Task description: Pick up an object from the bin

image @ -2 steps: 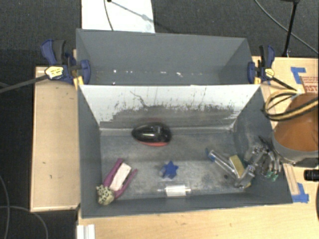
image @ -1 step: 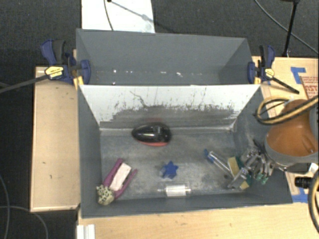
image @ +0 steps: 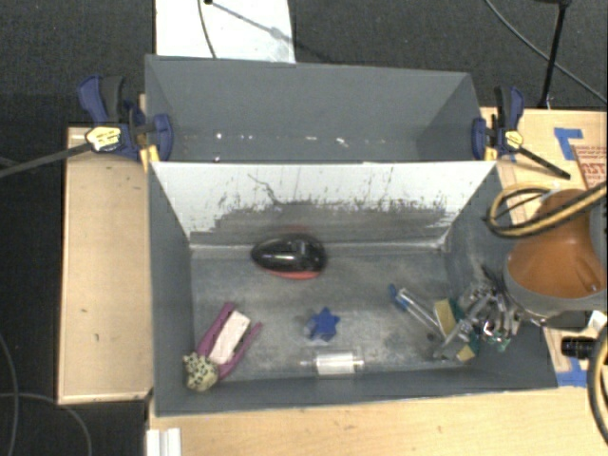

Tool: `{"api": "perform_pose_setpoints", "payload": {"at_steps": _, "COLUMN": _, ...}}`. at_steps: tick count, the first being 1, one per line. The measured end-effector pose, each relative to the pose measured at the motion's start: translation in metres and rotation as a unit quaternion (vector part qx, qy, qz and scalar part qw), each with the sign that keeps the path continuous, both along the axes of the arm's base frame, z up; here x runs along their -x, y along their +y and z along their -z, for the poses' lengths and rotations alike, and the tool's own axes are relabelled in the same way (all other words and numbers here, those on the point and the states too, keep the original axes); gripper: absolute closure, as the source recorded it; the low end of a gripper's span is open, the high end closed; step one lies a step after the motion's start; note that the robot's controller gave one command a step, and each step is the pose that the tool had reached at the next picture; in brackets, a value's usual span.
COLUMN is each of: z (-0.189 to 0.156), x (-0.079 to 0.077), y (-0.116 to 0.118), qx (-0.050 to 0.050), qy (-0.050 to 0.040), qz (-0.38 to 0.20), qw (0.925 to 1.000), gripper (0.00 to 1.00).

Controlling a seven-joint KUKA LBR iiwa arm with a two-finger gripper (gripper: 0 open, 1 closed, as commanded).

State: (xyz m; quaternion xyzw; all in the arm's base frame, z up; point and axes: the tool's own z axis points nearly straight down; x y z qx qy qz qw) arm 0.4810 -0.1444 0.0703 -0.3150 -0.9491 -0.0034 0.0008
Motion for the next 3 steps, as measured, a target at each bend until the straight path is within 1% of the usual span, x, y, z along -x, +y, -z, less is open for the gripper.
{"api": "perform_pose_setpoints", "payload": {"at_steps": 1, "z": 0.0, "x": 0.0, "y": 0.001, "qx": -0.001, "qy": 0.0002, "qz": 0.0, "qw": 1.0, "gripper": 1.0}}
{"api": "perform_pose_setpoints", "payload": {"at_steps": 2, "z": -0.079, "x": -0.003, "y": 0.0, "qx": 0.005, "qy": -0.0042, "qz": -0.002, "qw": 1.0, "gripper": 1.0}}
{"api": "perform_pose_setpoints", "payload": {"at_steps": 3, "z": -0.097, "x": -0.003, "y": 0.0, "qx": 0.004, "qy": -0.002, "qz": -0.005, "qw": 1.0, "gripper": 1.0}}
